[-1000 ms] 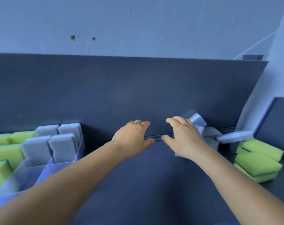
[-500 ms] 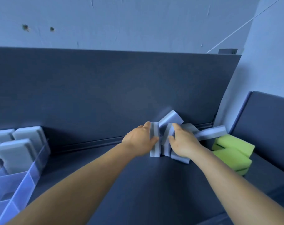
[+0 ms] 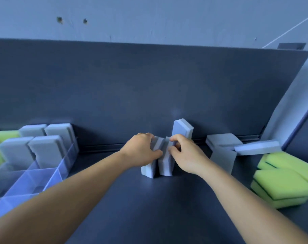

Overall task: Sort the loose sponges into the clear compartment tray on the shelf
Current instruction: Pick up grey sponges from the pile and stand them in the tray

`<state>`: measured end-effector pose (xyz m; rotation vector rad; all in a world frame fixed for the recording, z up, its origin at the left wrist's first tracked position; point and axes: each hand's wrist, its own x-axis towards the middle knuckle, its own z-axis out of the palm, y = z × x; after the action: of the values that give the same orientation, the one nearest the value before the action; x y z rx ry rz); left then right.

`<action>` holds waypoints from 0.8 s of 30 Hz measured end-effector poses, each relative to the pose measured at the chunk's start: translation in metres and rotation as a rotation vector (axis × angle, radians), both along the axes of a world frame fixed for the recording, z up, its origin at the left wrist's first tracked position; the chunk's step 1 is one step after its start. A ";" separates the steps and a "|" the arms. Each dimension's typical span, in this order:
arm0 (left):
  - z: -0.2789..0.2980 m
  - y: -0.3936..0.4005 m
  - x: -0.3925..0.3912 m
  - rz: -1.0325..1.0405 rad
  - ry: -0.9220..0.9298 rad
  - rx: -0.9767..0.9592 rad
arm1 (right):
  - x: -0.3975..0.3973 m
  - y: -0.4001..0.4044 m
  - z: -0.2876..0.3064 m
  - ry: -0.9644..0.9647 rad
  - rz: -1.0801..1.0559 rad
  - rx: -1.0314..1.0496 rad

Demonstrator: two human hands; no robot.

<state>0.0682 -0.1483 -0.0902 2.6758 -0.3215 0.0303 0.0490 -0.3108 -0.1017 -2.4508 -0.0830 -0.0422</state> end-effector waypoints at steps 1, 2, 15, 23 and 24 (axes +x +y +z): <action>0.002 0.003 -0.002 0.004 -0.002 0.006 | 0.000 0.003 0.001 0.017 0.010 -0.001; 0.003 0.005 -0.004 0.006 -0.006 0.033 | -0.001 0.006 0.001 0.032 0.015 -0.017; -0.005 0.032 -0.022 0.073 0.109 0.342 | -0.029 0.009 0.012 0.211 -0.043 -0.038; -0.009 0.036 -0.042 0.151 0.314 0.027 | -0.038 0.021 0.004 0.254 -0.001 -0.128; -0.010 0.038 -0.044 0.170 0.338 -0.004 | -0.038 0.022 0.003 0.263 0.009 -0.107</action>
<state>0.0237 -0.1102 -0.1000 2.6362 0.0124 -0.3637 0.0109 -0.2884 -0.0991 -2.5389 0.0208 0.2948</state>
